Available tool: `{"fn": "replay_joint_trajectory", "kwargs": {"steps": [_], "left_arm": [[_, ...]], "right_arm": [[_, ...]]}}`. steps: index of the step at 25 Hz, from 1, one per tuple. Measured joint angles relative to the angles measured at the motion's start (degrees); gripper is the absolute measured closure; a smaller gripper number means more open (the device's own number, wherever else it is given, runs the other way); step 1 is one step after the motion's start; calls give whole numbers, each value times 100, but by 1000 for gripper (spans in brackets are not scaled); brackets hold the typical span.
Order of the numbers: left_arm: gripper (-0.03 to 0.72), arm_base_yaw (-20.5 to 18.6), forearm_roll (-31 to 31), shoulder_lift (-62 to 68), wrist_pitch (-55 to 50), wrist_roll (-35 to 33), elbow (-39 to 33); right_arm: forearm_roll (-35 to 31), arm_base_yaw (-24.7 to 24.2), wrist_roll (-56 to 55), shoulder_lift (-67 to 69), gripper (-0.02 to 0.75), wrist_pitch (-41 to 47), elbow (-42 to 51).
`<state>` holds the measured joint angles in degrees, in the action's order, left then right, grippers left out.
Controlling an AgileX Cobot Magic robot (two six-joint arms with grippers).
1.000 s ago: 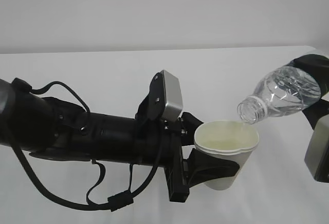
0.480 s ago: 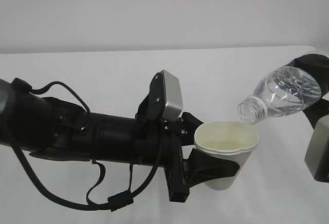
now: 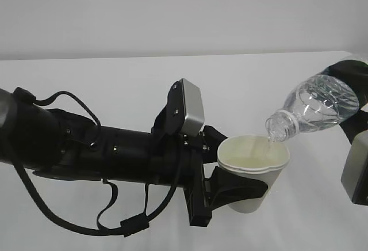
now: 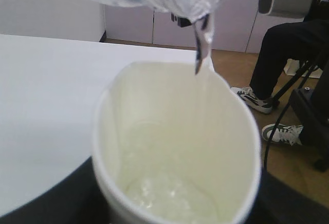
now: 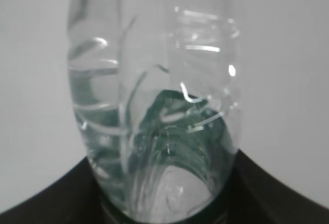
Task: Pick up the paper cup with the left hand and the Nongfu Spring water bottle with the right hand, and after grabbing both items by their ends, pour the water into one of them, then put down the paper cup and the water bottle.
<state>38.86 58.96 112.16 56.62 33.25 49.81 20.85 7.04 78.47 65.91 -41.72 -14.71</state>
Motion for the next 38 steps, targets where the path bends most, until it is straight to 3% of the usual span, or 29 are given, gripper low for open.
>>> {"fn": "replay_joint_trajectory", "kwargs": {"steps": [38], "left_arm": [[268, 0, -9, 0, -8, 0, 0]], "right_arm": [[0, 0, 40, 0, 315, -3, 0]]}}
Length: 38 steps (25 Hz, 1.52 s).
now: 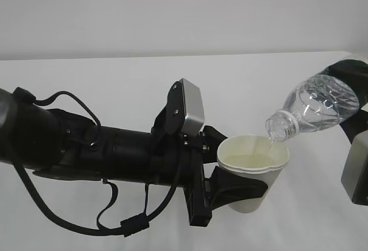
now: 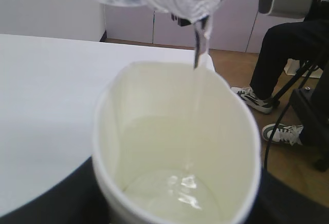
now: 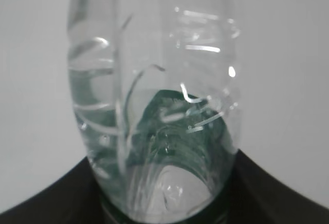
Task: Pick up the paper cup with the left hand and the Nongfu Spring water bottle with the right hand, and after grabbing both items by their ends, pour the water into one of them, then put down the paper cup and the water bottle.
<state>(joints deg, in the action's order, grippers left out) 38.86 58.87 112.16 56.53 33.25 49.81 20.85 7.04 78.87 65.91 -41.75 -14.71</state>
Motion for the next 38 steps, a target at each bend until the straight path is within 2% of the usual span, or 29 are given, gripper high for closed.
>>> {"fn": "replay_joint_trajectory", "kwargs": {"steps": [29, 38], "left_arm": [[269, 0, 0, 0, -13, 2, 0], [269, 0, -13, 0, -13, 2, 0]], "right_arm": [[-9, 0, -3, 0, 316, -34, 0], [-9, 0, -514, 0, 316, -145, 0]]}}
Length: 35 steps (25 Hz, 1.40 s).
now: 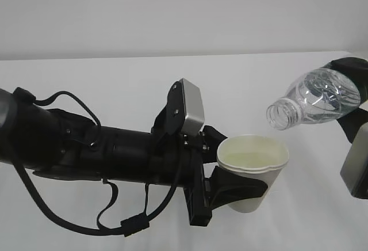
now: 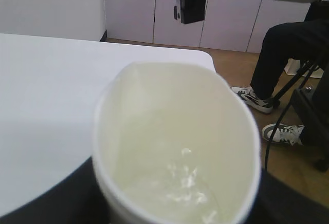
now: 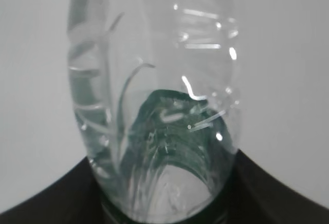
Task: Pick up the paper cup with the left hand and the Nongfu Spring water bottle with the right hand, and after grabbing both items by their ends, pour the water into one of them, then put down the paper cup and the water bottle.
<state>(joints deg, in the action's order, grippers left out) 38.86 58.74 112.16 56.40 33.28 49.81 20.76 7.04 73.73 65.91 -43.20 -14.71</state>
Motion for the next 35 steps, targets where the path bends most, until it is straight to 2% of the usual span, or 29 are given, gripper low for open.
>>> {"fn": "replay_joint_trajectory", "kwargs": {"steps": [6, 11, 20, 27, 35], "left_arm": [[269, 0, -33, 0, 0, 0, 0], [269, 0, -331, 0, -12, 0, 0], [269, 0, -473, 0, -15, 0, 0], [269, 0, -473, 0, -15, 0, 0], [269, 0, -717, 0, 20, 0, 0]], "right_arm": [[0, 0, -665, 0, 316, -170, 0], [0, 0, -1247, 0, 316, -241, 0], [-46, 0, -3102, 0, 316, -374, 0], [-432, 0, -4759, 0, 316, -374, 0], [-508, 0, -5563, 0, 316, -374, 0]]}}
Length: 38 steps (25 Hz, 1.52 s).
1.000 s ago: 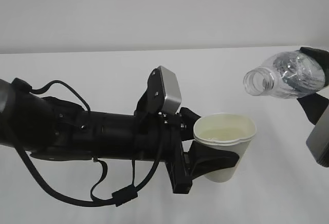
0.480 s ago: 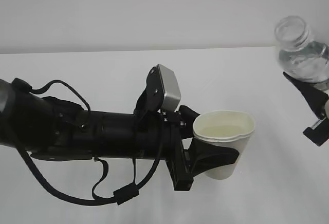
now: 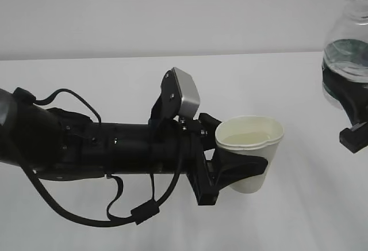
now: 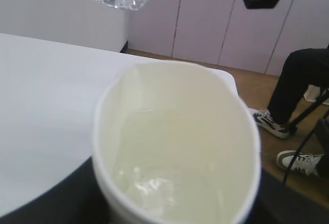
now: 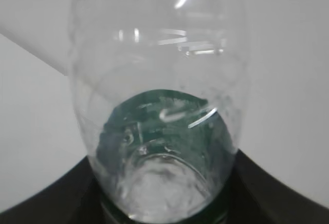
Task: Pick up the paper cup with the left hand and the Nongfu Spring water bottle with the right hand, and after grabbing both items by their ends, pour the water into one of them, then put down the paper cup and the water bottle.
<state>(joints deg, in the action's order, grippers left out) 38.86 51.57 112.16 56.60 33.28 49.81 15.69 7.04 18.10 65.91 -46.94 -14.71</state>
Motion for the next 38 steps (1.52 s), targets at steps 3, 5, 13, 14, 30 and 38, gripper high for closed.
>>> {"fn": "replay_joint_trajectory", "kwargs": {"steps": [3, 5, 13, 14, 30, 38], "left_arm": [[269, 0, -206, 0, 102, 0, 0], [269, 0, -302, 0, 113, 0, 0], [270, 0, -422, 0, -61, 0, 0], [270, 0, -422, 0, -94, 0, 0], [270, -313, -833, 0, 230, 0, 0], [270, -597, -818, 0, 241, 0, 0]], "right_arm": [[0, 0, -411, 0, 316, -53, 0], [-22, 0, -754, 0, 316, -146, 0], [-314, 0, -1810, 0, 316, -361, 0], [-375, 0, -1871, 0, 316, -431, 0], [-1059, 0, -2039, 855, 316, -1474, 0], [-1090, 0, -2039, 2088, 316, -1689, -143]]}}
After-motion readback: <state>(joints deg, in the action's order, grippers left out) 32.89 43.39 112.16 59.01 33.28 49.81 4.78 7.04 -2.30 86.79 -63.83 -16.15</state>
